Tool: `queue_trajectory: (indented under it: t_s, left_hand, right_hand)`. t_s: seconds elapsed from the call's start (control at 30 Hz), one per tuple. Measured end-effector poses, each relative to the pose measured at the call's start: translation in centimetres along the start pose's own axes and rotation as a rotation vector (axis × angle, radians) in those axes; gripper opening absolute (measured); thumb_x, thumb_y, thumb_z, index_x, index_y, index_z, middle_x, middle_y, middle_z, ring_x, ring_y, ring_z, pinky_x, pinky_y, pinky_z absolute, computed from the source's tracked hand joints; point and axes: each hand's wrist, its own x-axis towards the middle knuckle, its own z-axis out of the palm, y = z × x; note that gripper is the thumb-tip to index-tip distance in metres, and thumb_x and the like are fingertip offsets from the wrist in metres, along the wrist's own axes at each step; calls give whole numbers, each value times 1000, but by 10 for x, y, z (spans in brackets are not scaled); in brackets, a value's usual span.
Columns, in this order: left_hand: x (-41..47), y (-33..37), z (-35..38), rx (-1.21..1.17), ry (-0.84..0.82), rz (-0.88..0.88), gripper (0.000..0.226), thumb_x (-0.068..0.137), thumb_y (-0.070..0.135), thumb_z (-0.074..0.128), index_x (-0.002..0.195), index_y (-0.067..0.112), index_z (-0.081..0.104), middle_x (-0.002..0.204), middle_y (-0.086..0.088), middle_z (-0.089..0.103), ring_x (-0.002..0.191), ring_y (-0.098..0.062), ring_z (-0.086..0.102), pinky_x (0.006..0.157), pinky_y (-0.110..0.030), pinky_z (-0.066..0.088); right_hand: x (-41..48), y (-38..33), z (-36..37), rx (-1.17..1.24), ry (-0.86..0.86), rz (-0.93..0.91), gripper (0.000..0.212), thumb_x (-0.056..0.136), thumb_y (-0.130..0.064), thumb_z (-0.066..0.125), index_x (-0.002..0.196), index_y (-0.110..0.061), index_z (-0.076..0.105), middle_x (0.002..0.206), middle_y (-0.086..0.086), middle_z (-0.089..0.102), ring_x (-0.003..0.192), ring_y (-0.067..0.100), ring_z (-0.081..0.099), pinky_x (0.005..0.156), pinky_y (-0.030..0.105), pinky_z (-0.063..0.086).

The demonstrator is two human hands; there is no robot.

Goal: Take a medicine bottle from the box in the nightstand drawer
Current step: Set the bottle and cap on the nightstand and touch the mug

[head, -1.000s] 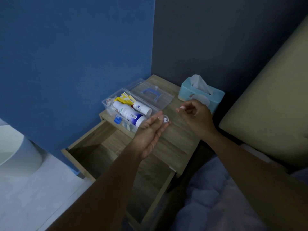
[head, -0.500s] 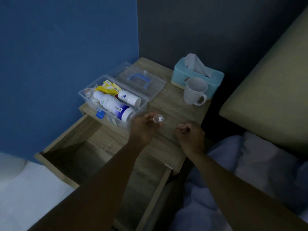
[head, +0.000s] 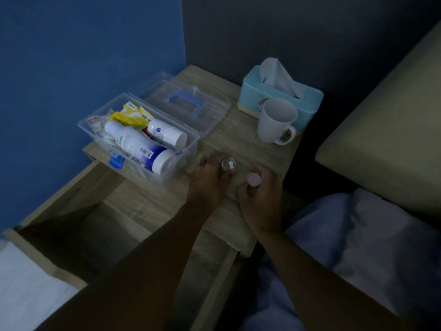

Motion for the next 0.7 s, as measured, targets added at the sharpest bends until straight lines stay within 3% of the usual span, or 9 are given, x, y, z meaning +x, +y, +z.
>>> queue_trajectory:
  t_s: [0.1,0.23,0.5,0.57,0.7]
  left_hand:
    - [-3,-4,5,11,18,9,45,94,41,55,133,18,53,131,-6,57,117,-21,55,92,-26,40]
    - [-6,-4,5,4,27,49,45,94,39,57,133,16,53,132,-8,56,120,-25,53,98,-39,47]
    - [-10,-5,-1,-34,-79,-11,62,92,40,59,147,21,37,149,-7,41,140,-32,36,109,-54,38]
    - [-15,-7,-5,-38,-91,4,62,93,40,57,147,21,34,152,-7,38,142,-29,32,113,-52,34]
    - [-30,-17,-9,125,-83,73,53,101,30,44,150,13,31,159,-11,29,148,-22,20,121,-34,13]
  right_hand:
    - [0,-1,-1,0,-1,-6,44,79,-25,67,121,-16,56,114,4,59,108,16,51,88,23,38]
    - [0,-3,-3,-10,-1,-32,45,79,-25,66,122,-16,56,114,3,58,109,17,51,90,20,34]
    - [-1,-7,-5,3,6,-39,48,77,-31,61,123,-17,55,112,1,57,109,17,50,91,26,41]
    - [0,-8,-5,6,2,-38,48,76,-29,63,122,-16,55,112,2,56,109,18,50,92,27,42]
    - [-1,-10,-7,35,14,-1,45,76,-28,58,119,-13,57,113,4,56,109,18,50,91,24,38]
